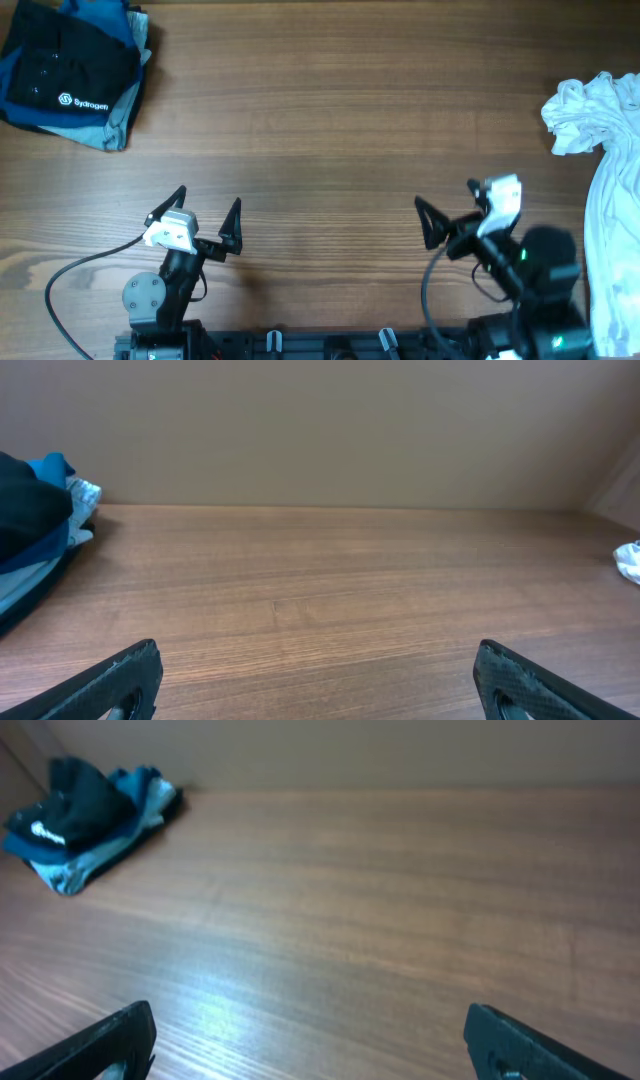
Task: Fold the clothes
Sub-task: 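Reach the right gripper toward the crumpled white T-shirt at right edge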
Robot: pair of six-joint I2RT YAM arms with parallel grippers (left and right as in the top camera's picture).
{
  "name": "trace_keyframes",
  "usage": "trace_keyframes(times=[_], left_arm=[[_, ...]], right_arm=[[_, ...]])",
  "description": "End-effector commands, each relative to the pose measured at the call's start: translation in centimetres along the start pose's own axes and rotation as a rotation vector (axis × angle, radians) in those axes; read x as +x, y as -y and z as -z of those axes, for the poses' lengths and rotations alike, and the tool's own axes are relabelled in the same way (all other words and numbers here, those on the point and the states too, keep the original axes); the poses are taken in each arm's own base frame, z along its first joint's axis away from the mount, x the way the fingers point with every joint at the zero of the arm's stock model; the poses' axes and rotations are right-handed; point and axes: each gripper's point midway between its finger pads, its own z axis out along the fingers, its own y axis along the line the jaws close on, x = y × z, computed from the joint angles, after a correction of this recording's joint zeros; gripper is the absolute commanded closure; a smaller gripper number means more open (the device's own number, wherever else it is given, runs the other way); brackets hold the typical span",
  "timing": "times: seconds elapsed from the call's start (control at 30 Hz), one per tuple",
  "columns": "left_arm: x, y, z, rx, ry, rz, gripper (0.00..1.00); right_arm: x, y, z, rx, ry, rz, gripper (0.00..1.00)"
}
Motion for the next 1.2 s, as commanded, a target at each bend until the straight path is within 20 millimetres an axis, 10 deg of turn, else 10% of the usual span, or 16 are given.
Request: trace_keyframes(times=[0.0,0.47,0.9,1.17], left_arm=[[0.2,0.2,0.0,0.011,-0.005,0.003,0.0],[0.2,0.2,0.0,0.011,-0.006,0.003,0.0],[0.3,0.2,0.0,0.011,-0.007,0.004,0.0],[0.3,0.2,0.0,0.014,-0.007,0.004,0.0]], right_arm=[[-2.5,0.4,-1.2,0.034,-0.121,-0.008,0.0],[-3.4,0.9,-5.3,0.037,-0.549,-0.127,0.0],[-3.9,11.7,-1.1,0.421,-0.591,-0.457,0.0],[-2.1,13.4,-1.6,0.418,-0.745,-0.52,0.0]])
